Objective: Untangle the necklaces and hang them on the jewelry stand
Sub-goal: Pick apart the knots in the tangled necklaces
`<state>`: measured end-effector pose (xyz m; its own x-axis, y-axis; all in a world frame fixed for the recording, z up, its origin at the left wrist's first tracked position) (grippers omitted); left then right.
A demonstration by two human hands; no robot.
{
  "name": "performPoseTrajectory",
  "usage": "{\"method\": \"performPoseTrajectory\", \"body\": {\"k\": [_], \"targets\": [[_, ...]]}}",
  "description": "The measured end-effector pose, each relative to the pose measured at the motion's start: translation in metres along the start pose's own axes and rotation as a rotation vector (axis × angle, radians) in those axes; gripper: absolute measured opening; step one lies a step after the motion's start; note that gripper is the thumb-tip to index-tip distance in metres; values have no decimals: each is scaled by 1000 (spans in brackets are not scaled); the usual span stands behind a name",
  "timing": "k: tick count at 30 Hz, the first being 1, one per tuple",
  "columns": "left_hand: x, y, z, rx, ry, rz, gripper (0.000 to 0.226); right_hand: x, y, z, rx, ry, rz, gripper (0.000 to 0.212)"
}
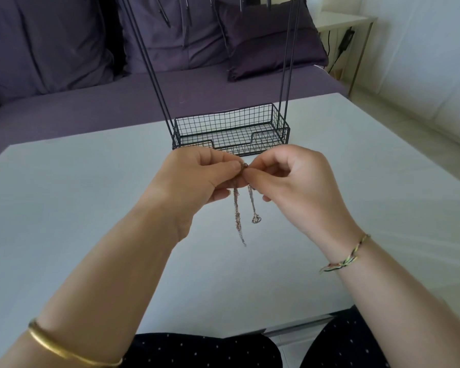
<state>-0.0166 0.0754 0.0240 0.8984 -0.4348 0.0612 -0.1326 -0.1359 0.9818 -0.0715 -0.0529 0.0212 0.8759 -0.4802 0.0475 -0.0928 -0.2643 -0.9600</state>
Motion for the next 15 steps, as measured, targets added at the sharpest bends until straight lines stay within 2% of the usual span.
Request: {"method": "performPoseTrajectory", "body": {"k": [8,15], "targets": [[-1,8,1,157,-14,99,12,0,-2,-1,-40,62,-63,7],[0,10,1,279,4,159,15,-5,-10,1,-259,119,-205,5]]}}
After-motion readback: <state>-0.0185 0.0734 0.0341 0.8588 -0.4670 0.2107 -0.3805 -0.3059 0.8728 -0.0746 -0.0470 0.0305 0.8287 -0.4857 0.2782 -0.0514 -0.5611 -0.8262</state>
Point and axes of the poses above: each hand's wrist, its own x-axis towards the middle knuckle, its own z-axis out of the palm, y = z × x, the point moved 7 cm from there along x, towards the middle knuckle, and after that the axes turned 13 degrees about z, right-handed, at the moved point
